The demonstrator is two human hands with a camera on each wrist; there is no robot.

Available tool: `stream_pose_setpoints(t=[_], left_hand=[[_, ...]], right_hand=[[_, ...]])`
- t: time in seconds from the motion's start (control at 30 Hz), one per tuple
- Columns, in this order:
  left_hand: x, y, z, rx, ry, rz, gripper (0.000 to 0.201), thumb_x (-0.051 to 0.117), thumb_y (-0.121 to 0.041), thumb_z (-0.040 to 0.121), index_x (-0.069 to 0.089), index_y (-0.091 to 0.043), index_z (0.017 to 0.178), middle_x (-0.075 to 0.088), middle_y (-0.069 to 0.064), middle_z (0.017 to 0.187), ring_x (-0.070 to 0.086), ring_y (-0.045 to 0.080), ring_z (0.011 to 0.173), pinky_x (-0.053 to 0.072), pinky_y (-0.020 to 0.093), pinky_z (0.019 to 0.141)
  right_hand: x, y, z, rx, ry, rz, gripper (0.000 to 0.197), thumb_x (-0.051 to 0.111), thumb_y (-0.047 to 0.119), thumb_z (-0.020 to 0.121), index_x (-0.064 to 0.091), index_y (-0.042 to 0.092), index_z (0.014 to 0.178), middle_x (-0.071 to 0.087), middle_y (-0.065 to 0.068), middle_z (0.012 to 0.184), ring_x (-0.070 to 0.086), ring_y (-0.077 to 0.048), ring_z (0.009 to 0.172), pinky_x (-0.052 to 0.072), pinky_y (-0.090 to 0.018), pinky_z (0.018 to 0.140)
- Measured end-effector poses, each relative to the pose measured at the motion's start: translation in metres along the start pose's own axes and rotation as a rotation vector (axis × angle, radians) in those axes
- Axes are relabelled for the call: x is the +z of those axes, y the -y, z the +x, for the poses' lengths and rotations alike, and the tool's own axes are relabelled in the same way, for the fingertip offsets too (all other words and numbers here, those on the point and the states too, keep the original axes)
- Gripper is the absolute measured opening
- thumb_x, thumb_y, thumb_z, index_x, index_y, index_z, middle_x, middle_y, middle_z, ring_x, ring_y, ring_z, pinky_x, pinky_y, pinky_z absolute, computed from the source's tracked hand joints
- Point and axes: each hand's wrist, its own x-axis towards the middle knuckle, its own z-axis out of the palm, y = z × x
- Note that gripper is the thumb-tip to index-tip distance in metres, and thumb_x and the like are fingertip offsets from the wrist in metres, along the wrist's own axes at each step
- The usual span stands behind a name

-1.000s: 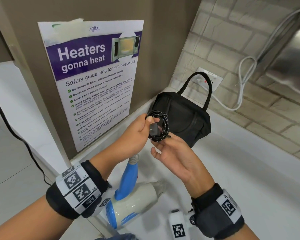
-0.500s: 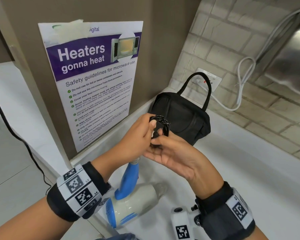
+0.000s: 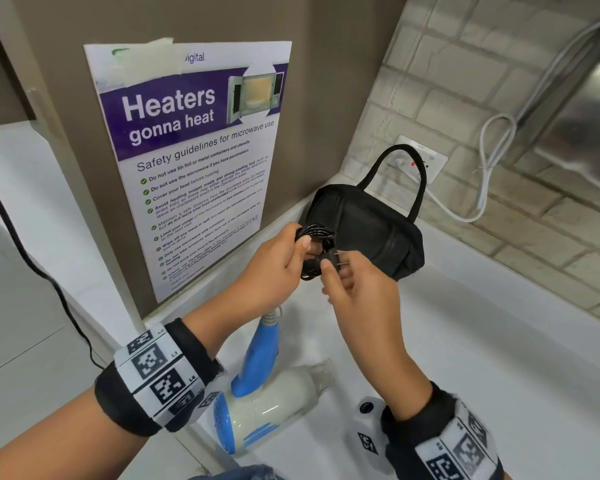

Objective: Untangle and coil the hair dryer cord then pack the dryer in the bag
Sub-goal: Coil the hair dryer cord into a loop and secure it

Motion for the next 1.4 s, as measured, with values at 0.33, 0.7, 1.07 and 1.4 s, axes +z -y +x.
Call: stream_pose_setpoints(t=[0.33, 0.7, 1.07, 1.4], left_hand=[[0.001, -0.005, 0.001, -0.007, -0.008, 0.13, 0.018, 0.033, -0.022, 0.101, 0.04, -0.011, 0.088, 0.045, -0.017, 0.066, 0.047, 0.002, 0.059, 0.037, 0.012, 0.053], [-0.006, -0.01, 0.004, -0.243, -0.024, -0.239, 0.026, 0.032, -0.026, 0.101, 0.041, -0.01, 0.083, 0.067, 0.004, 0.084, 0.064, 0.02, 0.078, 0.058, 0.032, 0.07], [-0.005, -0.021, 0.003, -0.373, 0.026, -0.698, 0.02, 0.035, -0.018, 0.1, 0.053, -0.01, 0.097, 0.073, 0.013, 0.095, 0.072, 0.027, 0.084, 0.059, 0.04, 0.074], [0.0, -0.021, 0.002, -0.269, -0.042, -0.562, 0.042, 0.08, -0.014, 0.071, 0.041, -0.027, 0.066, 0.058, -0.007, 0.063, 0.064, 0.012, 0.07, 0.057, 0.03, 0.067]], right_hand=[[0.005, -0.002, -0.004, -0.256, -0.191, -0.153, 0.014, 0.064, 0.018, 0.086, 0.06, 0.009, 0.096, 0.055, -0.001, 0.09, 0.052, -0.007, 0.07, 0.042, -0.012, 0.059], [0.003, 0.0, -0.023, -0.352, -0.112, 0.13, 0.024, 0.053, 0.019, 0.083, 0.05, 0.02, 0.108, 0.062, 0.0, 0.098, 0.052, 0.002, 0.092, 0.039, 0.0, 0.083], [-0.001, -0.003, -0.027, -0.263, -0.019, -0.09, 0.041, 0.062, 0.008, 0.074, 0.028, 0.031, 0.077, 0.036, 0.011, 0.07, 0.039, -0.004, 0.066, 0.036, -0.009, 0.058], [-0.008, 0.014, -0.022, -0.117, 0.284, -0.04, 0.011, 0.041, 0.021, 0.096, 0.038, 0.02, 0.106, 0.061, -0.001, 0.081, 0.058, -0.016, 0.069, 0.046, -0.035, 0.06]])
